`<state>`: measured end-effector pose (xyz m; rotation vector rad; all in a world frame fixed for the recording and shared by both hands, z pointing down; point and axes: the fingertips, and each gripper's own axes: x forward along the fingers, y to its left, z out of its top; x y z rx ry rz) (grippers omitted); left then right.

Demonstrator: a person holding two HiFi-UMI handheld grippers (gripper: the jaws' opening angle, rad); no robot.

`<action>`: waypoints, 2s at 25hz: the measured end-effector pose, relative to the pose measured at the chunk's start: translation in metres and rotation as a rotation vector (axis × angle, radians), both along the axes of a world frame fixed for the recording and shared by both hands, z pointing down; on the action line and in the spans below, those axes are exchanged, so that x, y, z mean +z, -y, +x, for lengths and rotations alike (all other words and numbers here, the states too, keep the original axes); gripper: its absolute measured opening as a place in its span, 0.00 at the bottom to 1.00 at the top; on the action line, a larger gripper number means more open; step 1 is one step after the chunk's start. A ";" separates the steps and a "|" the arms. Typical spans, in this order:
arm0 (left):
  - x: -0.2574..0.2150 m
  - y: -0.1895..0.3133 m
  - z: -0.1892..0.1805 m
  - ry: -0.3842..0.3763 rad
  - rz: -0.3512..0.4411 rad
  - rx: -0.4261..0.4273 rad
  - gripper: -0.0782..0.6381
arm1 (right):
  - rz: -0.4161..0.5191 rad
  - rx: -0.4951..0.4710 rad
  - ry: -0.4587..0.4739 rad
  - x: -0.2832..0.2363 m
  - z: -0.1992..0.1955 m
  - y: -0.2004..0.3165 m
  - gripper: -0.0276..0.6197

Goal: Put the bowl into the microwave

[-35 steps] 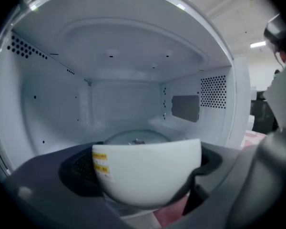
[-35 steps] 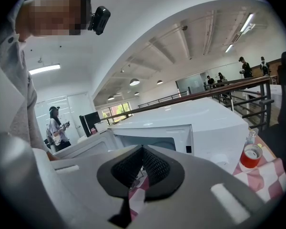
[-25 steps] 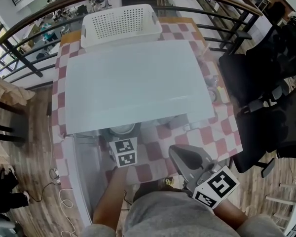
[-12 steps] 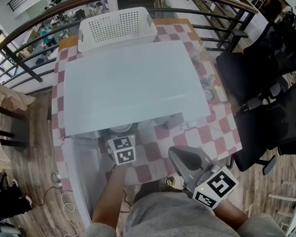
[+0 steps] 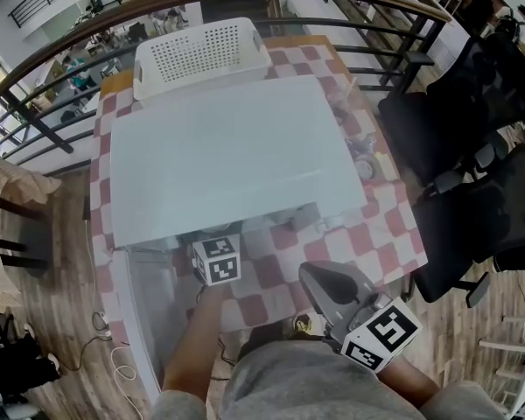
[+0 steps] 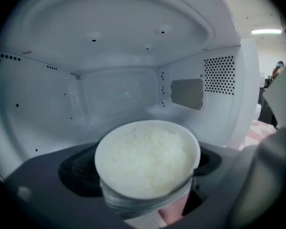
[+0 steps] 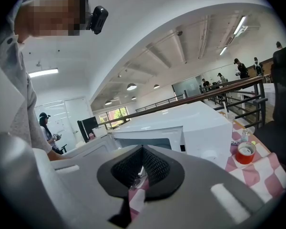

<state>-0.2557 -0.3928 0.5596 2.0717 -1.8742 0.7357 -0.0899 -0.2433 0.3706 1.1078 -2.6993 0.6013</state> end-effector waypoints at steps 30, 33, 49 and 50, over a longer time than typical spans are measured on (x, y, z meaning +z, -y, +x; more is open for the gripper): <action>-0.106 -0.164 0.060 -0.188 0.184 -0.014 0.84 | 0.096 0.032 0.024 -0.028 0.089 -0.031 0.04; -0.125 -0.188 0.073 -0.236 0.217 -0.010 0.74 | 0.097 0.042 0.030 -0.029 0.105 -0.043 0.04; -0.231 -0.301 0.160 -0.329 0.413 0.108 0.12 | 0.139 0.034 0.037 -0.043 0.162 -0.118 0.04; -0.234 -0.306 0.162 -0.331 0.418 0.106 0.12 | 0.142 0.032 0.033 -0.044 0.165 -0.122 0.04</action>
